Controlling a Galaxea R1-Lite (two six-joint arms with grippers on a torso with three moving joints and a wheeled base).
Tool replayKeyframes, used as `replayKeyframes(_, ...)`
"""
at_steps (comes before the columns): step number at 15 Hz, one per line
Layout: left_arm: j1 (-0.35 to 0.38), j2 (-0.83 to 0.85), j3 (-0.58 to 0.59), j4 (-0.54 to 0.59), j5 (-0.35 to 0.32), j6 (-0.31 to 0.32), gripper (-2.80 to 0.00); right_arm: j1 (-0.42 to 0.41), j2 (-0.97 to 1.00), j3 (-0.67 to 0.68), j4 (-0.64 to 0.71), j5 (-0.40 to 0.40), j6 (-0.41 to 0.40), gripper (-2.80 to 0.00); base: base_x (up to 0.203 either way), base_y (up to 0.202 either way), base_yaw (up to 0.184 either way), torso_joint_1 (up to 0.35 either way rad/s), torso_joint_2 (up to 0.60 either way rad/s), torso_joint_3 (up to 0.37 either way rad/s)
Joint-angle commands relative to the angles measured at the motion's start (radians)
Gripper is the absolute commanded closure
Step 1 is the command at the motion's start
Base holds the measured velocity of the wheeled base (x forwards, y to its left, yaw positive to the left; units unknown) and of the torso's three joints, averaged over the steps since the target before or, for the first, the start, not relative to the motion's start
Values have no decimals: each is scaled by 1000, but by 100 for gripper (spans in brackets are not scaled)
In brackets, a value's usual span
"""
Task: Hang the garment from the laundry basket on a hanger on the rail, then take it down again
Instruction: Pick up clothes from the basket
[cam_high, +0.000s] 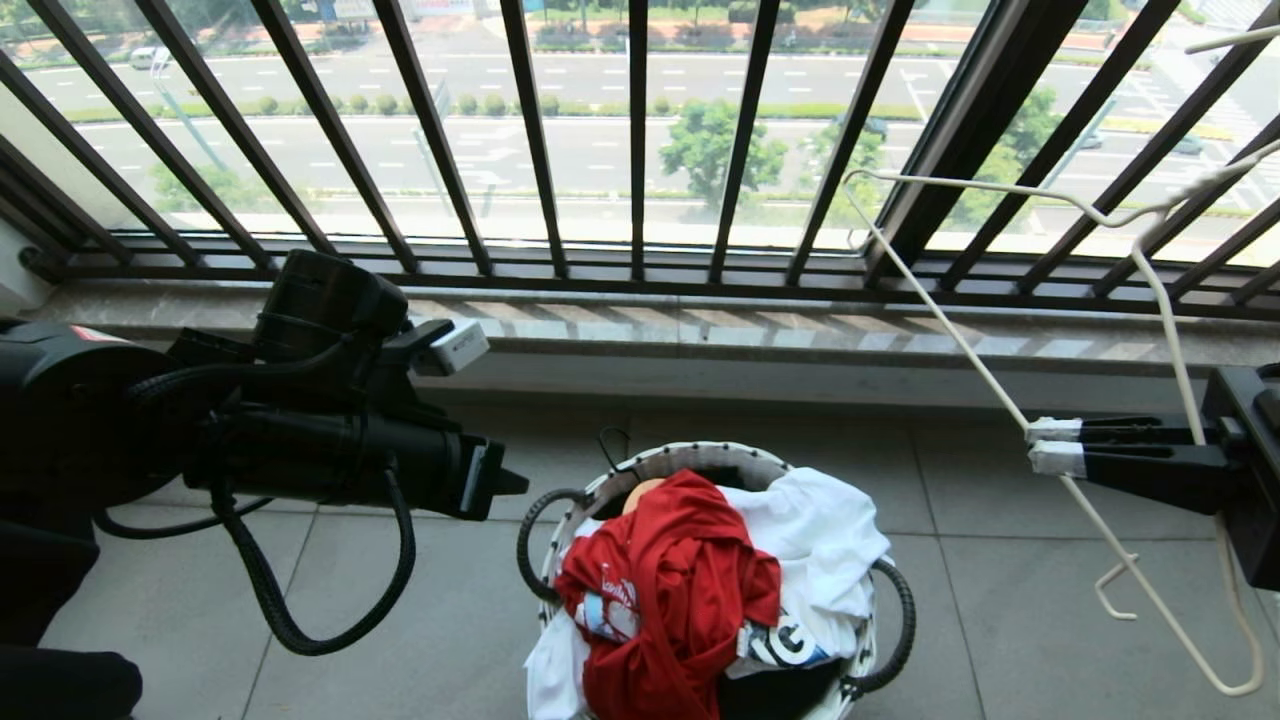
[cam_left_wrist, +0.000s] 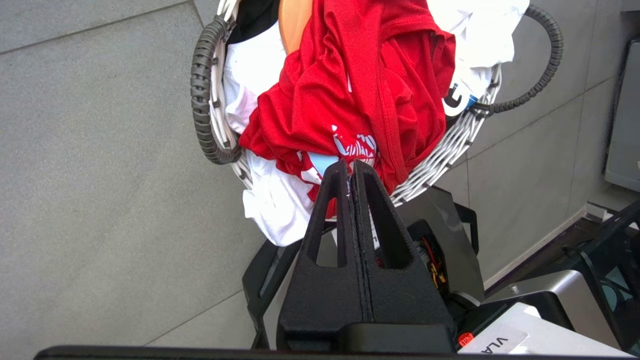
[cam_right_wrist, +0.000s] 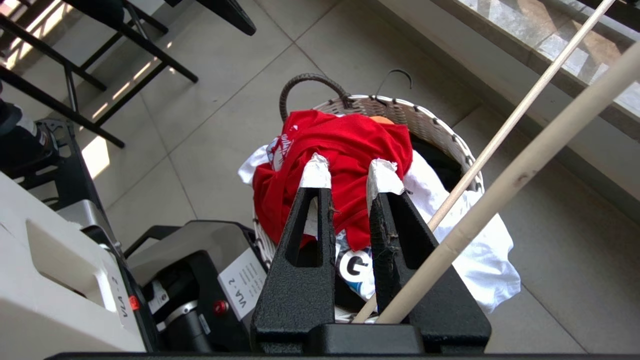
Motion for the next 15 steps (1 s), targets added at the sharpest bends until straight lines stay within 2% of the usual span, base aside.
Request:
replayKeyframes(1, -67, 228, -115, 1, 43, -3, 0, -23, 27, -11, -1, 6, -2, 0, 0, 0, 0, 0, 0, 0)
replayKeyframes(4, -110, 313, -201, 1, 97, -4, 0, -24, 29, -9, -1, 6, -4, 0, 0, 0, 0, 0, 0, 0)
replayKeyframes(6, -137, 309, -200, 2, 115, -6, 0, -24, 34, -9, -1, 6, -5, 0, 0, 0, 0, 0, 0, 0)
replayKeyframes(8, -169, 291, -177, 4, 179, -20, 0, -24, 36, -9, -1, 6, -8, 0, 0, 0, 0, 0, 0, 0)
replayKeyframes(9, -183, 283, -171, 4, 197, -49, -280, -24, 36, -8, -1, 4, -10, 0, 0, 0, 0, 0, 0, 0)
replayKeyframes(13, -214, 287, -139, 4, 239, -115, -280, -24, 30, -8, -1, 1, -13, 0, 0, 0, 0, 0, 0, 0)
replayKeyframes(15, -223, 309, -139, 2, 250, -120, -280, -24, 34, -8, -1, -7, -14, 0, 0, 0, 0, 0, 0, 0)
